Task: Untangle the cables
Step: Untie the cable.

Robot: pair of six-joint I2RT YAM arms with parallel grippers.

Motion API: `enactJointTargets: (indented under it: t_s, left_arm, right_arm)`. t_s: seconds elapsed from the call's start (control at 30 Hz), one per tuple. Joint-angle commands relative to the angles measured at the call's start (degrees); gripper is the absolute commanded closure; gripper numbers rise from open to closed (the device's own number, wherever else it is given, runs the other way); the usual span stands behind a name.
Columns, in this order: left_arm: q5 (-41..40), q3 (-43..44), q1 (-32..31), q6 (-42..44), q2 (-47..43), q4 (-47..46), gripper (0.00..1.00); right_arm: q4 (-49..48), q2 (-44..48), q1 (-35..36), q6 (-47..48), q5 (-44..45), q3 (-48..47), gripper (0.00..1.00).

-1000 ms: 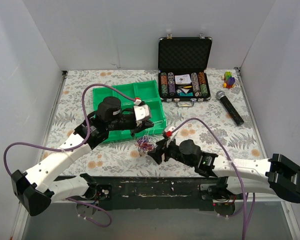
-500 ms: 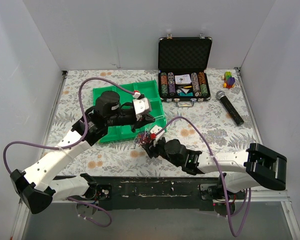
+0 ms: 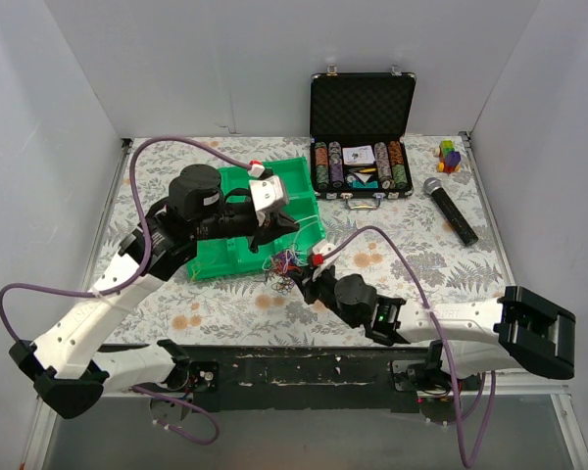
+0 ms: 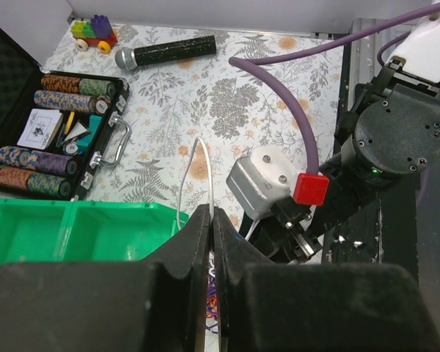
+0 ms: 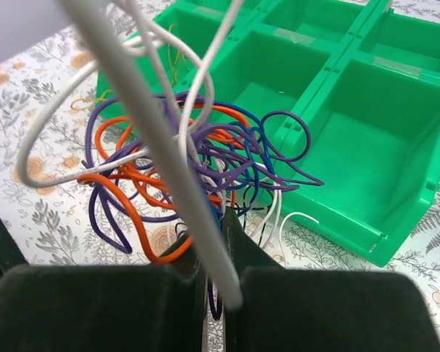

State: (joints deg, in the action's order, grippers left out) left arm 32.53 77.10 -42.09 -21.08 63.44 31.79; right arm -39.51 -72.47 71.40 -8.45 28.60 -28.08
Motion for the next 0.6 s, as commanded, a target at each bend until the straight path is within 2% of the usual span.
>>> enactJointTargets:
  t_s: [0.0,0.2,0.37,0.53,0.57]
  left_arm:
    - [-1.85,9.1,-0.01,2.18,-1.48,-4.1,1.0]
    - [-9.93,18.52,-0.01,4.91,0.19,-11.38,1.0]
    - [-16.0,18.88,-0.01,5.88,-1.12,-21.15,1.0]
    - [-15.66,16.78,-0.01,7.19,-2.7,-20.89,1.0]
    - [-15.83,15.9,-0.01,7.02,-2.97,-20.81,1.0]
  right_arm:
    - [8.73,1.36,0.24,-5.86,3.04,3.99,0.99]
    - [15.94,4.96,0.24,-16.84,4.8,9.08,0.96]
    - [22.8,7.16,0.32,-25.02,4.89,10.67,0.93]
    - [32.01,9.01,0.41,-31.35,7.6,9.01,0.85]
    - [34.91,8.92,0.41,-32.76,8.57,7.7,0.8]
